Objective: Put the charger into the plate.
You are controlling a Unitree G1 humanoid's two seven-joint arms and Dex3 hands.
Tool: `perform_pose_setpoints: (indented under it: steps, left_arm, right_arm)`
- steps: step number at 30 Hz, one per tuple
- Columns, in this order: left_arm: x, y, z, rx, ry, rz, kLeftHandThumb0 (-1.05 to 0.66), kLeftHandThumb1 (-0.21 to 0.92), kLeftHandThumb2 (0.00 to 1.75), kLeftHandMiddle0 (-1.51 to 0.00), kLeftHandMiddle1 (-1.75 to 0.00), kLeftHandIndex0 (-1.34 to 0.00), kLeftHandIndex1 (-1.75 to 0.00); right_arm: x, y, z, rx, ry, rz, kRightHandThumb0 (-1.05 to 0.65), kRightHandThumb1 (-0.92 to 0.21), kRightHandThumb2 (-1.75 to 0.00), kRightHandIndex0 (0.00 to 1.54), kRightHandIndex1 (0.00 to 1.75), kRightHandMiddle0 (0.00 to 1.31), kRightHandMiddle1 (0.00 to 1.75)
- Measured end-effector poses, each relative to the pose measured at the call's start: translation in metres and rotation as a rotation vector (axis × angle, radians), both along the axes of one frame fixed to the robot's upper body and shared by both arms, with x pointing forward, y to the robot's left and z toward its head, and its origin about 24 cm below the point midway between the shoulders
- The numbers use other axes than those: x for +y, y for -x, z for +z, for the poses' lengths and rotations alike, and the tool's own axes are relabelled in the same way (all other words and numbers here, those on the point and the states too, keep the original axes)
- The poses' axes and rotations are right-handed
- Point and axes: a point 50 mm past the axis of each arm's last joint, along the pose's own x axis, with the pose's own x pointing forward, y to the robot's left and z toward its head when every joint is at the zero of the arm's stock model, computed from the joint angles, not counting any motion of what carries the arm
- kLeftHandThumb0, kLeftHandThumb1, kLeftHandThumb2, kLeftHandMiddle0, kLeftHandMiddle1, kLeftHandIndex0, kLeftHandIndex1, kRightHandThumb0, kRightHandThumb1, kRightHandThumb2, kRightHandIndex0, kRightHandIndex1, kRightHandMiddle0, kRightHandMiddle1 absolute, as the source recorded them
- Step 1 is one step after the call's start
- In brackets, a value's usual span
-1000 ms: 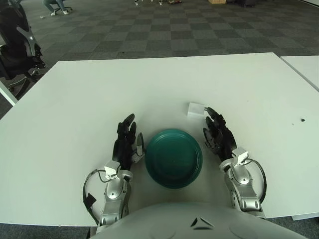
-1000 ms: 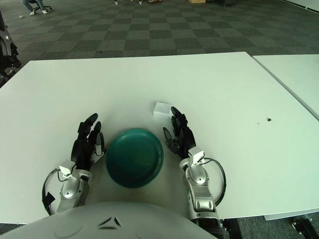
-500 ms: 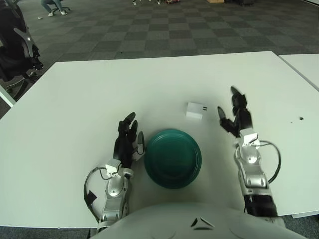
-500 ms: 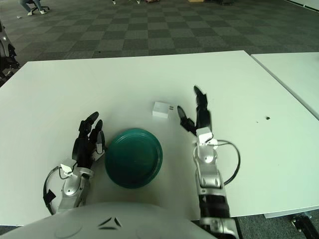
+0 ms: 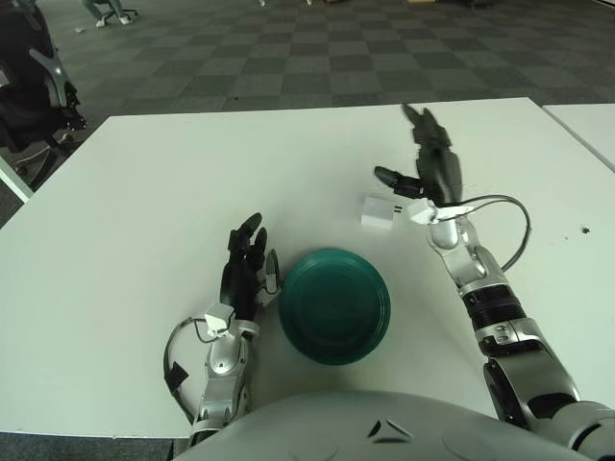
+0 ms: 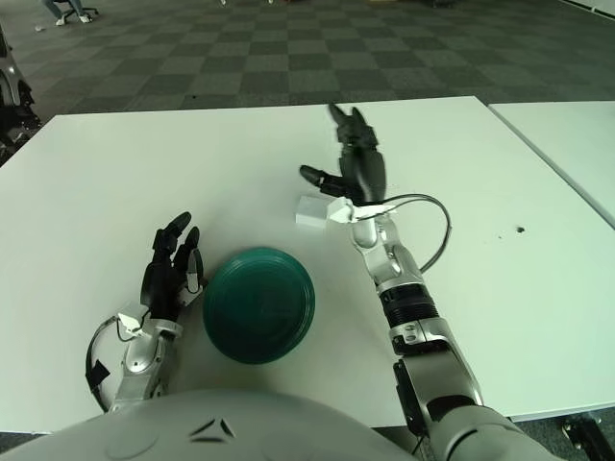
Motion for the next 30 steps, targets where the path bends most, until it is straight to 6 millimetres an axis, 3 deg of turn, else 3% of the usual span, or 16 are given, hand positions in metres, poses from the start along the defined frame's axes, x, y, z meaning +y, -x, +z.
perform_pose_setpoints:
  steps: [12, 30]
  left_arm:
    - [0.0, 0.001, -0.002, -0.006, 0.029, 0.004, -0.67, 0.92, 0.84, -0.35, -0.01, -0.01, -0.82]
    - [0.0, -0.002, -0.002, -0.01, 0.074, 0.004, -0.69, 0.92, 0.8, -0.37, -0.01, -0.03, -0.85]
  right_arm:
    - [0.028, 0.0, -0.015, 0.012, 0.276, 0.041, -0.91, -0.92, -0.65, 0.08, 0.0, 0.0, 0.22]
    - [0.038, 0.004, -0.025, 0.11, 0.529, 0.078, -0.9, -0.92, -0.76, 0.1, 0.01, 0.0, 0.21]
